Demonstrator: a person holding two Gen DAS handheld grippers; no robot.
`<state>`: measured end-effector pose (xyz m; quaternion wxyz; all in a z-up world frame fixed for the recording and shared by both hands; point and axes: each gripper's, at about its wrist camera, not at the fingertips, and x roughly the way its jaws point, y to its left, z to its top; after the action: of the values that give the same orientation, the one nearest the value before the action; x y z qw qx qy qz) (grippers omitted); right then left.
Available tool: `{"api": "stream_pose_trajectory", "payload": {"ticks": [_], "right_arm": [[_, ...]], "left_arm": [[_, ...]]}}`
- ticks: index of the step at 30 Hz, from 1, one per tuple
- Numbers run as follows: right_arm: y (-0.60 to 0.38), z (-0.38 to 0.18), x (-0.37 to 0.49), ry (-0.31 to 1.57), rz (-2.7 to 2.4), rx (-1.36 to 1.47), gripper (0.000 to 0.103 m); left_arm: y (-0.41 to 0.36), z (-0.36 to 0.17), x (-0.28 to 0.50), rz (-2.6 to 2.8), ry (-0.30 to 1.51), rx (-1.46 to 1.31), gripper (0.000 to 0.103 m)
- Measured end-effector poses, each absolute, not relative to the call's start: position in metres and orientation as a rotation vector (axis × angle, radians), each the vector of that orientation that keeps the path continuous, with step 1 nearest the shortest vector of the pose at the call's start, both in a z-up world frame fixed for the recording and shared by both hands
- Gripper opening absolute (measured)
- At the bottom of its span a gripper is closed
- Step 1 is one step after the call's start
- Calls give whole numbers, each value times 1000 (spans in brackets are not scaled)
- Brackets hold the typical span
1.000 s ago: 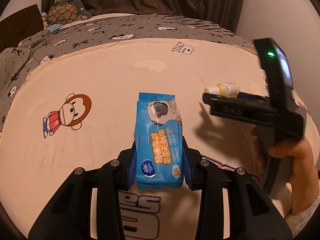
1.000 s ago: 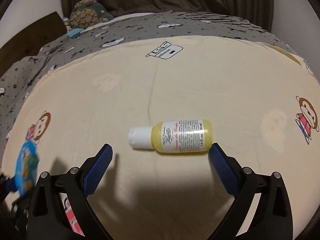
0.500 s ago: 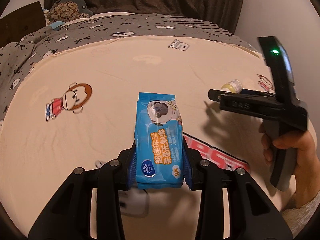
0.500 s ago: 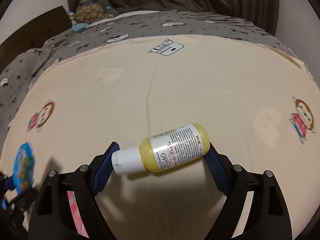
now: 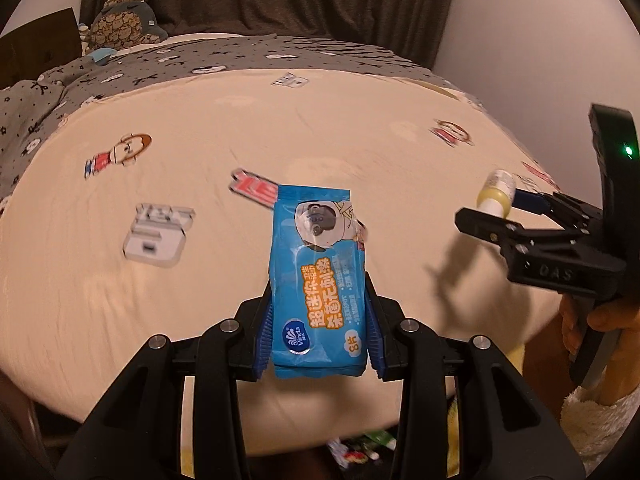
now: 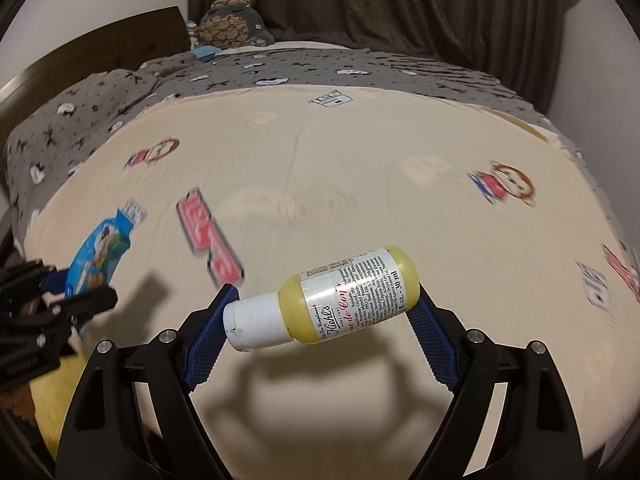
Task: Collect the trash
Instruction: 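Lower the wipes packet and yellow bottle into the bin and open both tools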
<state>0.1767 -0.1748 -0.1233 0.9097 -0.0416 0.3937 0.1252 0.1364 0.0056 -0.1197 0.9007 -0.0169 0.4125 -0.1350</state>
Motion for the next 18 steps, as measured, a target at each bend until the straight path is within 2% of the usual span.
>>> {"api": "stream_pose_trajectory", "payload": {"ticks": [10, 18], "right_arm": [[-213, -138, 80, 810, 282, -42, 85], [-231, -180, 27, 910, 266, 50, 85]], "left_arm": [[-24, -135, 58, -329, 858, 0, 36], [-40, -184, 15, -396, 971, 10, 36]]}}
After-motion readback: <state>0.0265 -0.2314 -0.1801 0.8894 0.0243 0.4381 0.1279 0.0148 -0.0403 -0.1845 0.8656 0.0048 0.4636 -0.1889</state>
